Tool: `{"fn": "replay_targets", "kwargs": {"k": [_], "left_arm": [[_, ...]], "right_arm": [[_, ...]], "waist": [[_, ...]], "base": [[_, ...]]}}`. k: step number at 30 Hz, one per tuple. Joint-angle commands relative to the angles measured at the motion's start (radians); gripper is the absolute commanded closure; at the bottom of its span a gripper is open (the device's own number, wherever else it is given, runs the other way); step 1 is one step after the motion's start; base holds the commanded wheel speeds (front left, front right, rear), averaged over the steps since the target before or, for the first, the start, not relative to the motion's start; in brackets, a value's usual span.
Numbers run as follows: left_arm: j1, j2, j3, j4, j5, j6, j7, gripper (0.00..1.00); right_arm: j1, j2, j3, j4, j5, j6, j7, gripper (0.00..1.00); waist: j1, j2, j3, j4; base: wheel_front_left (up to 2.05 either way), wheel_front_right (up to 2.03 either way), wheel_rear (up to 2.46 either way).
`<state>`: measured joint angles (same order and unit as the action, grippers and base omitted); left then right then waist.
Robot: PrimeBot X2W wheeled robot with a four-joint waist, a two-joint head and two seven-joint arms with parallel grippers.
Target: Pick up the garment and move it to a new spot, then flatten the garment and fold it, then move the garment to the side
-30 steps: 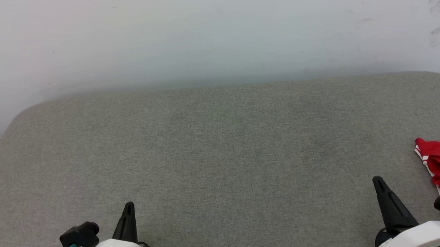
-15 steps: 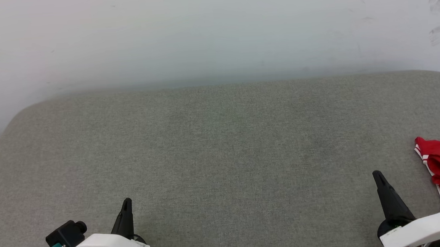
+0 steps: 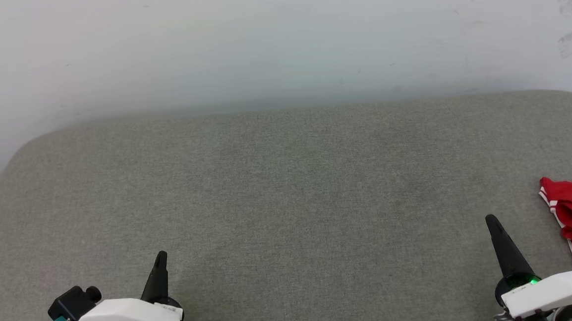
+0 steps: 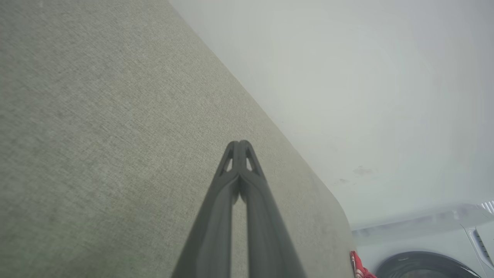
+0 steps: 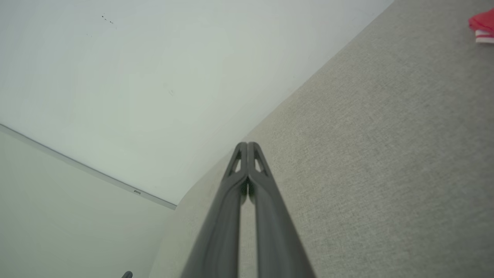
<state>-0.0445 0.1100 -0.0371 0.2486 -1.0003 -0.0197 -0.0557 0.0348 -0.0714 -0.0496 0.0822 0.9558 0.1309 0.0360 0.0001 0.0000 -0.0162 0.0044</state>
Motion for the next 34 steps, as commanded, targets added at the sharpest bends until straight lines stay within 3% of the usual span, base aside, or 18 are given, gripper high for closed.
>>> {"fn": "replay_targets", "kwargs": {"k": [1,34], "left_arm": [[-0.027,-0.004,0.011,-0.012,-0.032,-0.010,0.008,1.00],[-0.051,-0.033,0.086,-0.009,-0.330,-0.064,0.093,1.00]], "right_arm": [[-0.031,-0.008,-0.002,-0.001,0.038,0.000,0.001,1.00],[-0.090,-0.007,-0.016,0.083,0.371,0.000,0.026,1.00]], "waist": [[-0.0001,0.0000,0.000,0.000],[-0.0001,0.0000,0.009,-0.002]], "base": [[0.00,0.00,0.00],[0.00,0.00,0.00]]}}
